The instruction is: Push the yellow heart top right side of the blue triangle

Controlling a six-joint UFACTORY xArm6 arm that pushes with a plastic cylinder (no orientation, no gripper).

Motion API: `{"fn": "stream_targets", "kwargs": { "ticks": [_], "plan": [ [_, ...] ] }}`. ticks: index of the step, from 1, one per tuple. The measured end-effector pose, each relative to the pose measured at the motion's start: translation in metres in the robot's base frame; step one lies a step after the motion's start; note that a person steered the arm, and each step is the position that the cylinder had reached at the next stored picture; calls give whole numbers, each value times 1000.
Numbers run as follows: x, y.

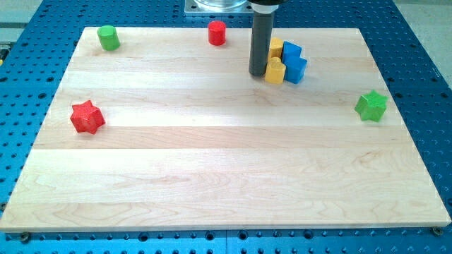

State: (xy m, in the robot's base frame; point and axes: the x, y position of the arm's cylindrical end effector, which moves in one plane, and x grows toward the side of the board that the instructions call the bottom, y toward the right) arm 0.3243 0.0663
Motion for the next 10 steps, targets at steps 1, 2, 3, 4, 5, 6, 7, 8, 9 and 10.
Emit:
{"fn": "stream_targets", "kwargs": {
  "ticks": [1, 2, 3, 4, 5, 6, 7, 8, 9, 10],
  "plan": [
    [0, 1],
    [-3, 9],
    [-19, 12],
    [-53, 19],
    [-65, 20],
    [-78, 20],
    [-91, 24],
    [-111, 35],
    [-119, 36],
    [-119, 63]
  ]
}}
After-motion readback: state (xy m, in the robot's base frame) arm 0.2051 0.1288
